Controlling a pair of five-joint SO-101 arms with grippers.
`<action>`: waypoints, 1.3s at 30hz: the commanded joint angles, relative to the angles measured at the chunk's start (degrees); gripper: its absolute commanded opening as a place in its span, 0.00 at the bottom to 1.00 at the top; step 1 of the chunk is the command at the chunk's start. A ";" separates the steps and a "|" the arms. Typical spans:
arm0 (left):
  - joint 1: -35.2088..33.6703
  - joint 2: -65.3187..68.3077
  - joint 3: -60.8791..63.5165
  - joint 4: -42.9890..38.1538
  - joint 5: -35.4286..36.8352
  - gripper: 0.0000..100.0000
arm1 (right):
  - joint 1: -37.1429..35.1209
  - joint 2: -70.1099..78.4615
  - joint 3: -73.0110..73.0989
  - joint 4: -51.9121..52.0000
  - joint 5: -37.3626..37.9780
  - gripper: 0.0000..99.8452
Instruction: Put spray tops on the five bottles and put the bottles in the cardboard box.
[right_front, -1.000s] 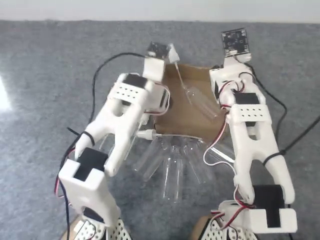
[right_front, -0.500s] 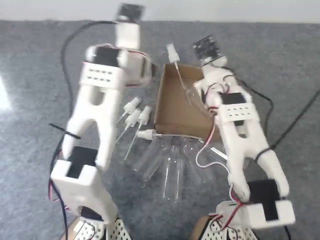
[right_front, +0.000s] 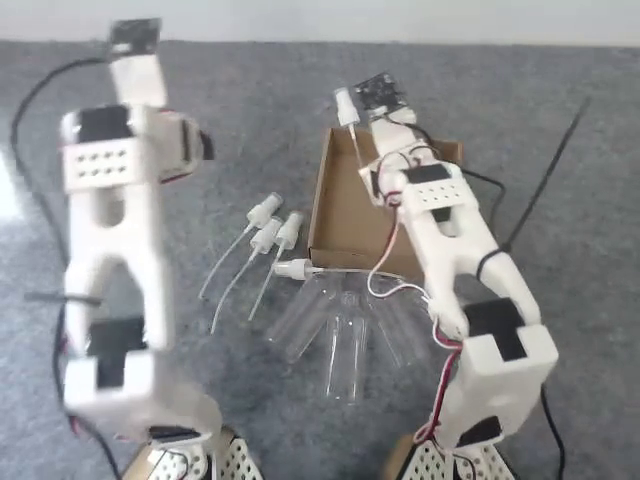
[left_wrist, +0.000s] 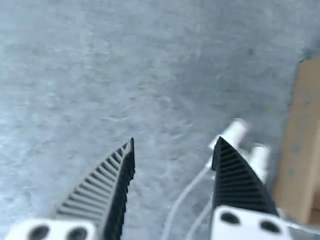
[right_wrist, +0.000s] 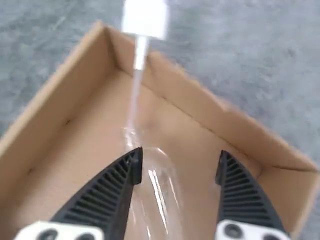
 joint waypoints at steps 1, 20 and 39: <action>-3.25 -16.62 20.35 -10.55 -5.01 0.24 | -0.40 0.75 -6.59 3.38 0.97 0.21; -10.02 -30.07 55.43 -28.22 -7.56 0.24 | -1.71 -5.85 -10.90 14.99 0.97 0.21; -10.02 -29.63 61.67 -35.25 -7.82 0.24 | -3.74 -1.71 -10.81 24.04 11.60 0.21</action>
